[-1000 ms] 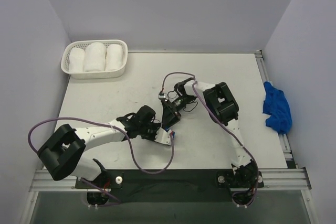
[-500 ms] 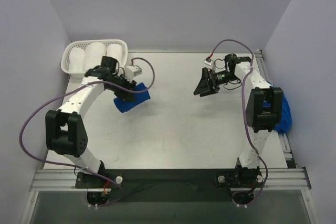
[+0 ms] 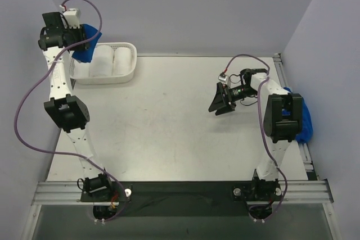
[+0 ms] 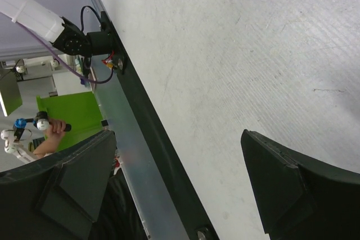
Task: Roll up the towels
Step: Place the rolled towel into the container
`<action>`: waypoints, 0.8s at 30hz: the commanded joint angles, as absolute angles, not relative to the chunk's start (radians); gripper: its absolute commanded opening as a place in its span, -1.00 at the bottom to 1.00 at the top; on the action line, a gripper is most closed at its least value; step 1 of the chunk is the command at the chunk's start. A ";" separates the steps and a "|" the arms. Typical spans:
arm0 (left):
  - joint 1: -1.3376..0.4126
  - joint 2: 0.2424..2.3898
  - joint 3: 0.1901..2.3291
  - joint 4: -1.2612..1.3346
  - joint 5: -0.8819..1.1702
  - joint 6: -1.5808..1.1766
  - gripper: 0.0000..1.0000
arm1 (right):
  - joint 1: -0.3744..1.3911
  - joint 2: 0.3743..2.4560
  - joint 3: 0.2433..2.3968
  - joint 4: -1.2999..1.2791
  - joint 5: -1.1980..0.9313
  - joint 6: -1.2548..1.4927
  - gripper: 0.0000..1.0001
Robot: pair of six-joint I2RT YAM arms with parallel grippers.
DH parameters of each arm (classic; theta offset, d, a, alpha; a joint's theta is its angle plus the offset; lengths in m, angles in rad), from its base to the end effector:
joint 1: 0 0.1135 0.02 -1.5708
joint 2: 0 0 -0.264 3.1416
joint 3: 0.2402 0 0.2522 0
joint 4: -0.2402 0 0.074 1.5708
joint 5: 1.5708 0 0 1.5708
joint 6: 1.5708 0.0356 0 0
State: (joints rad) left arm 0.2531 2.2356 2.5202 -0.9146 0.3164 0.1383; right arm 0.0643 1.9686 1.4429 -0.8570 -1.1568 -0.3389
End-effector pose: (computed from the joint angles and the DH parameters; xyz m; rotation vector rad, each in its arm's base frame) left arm 0.4755 0.1115 0.3841 0.0510 2.1671 -0.1245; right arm 0.3779 0.0570 0.1991 -0.6232 2.3139 1.5160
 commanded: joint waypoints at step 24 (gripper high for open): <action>0.301 2.559 2.574 -0.569 0.086 -0.043 -1.00 | 0.057 1.936 1.376 -0.908 -1.146 -0.399 1.00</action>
